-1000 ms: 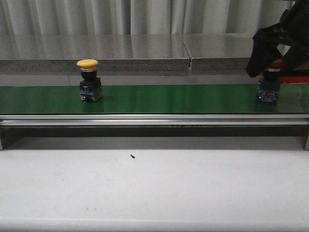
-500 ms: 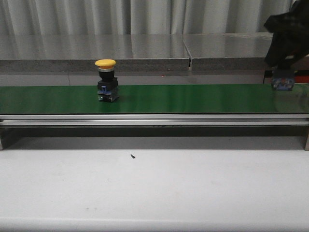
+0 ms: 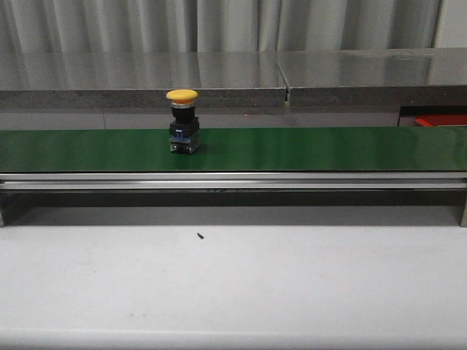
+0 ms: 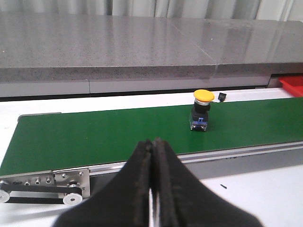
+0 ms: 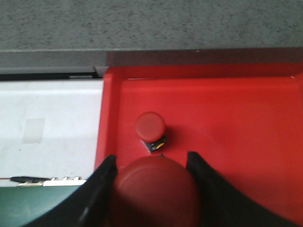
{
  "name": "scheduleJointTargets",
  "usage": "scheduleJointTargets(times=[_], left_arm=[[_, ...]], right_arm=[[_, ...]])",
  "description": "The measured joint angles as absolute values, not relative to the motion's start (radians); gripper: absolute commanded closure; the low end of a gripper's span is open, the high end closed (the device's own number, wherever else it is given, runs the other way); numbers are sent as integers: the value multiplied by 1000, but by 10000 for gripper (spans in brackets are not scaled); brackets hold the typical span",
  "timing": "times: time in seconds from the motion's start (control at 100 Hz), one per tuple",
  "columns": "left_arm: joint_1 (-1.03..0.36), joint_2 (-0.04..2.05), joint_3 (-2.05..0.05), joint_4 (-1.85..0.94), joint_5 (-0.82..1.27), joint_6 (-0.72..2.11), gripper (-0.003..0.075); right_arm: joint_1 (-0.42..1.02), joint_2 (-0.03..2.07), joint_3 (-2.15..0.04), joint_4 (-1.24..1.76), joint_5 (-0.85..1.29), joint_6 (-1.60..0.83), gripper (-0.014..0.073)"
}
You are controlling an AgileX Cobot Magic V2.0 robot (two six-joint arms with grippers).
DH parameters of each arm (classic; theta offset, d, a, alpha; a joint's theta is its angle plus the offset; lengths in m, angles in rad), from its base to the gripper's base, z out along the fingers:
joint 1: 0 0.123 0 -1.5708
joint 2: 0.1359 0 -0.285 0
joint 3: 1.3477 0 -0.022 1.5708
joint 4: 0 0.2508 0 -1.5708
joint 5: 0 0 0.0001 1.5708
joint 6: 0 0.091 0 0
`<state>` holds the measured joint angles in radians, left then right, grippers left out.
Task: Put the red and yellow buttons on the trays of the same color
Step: 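Lower the red button into the red tray and open the right gripper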
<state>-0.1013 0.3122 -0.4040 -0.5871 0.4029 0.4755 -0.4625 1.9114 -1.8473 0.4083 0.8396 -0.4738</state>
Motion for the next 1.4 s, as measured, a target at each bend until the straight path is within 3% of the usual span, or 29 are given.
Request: scheduleJointTargets(times=[0.4,1.1,1.21,1.4], left_arm=[[-101,312,-402,-589,403,475,739],[-101,312,-402,-589,403,475,739],[-101,312,-402,-589,403,475,739],[-101,312,-402,-589,403,475,739]], right_arm=[[-504,2247,-2157,408,853,-449,459],[-504,2429,-2201,476,808,-445,454],[-504,2429,-2204,480,802,-445,369],[-504,2429,-2205,482,802,-445,63]])
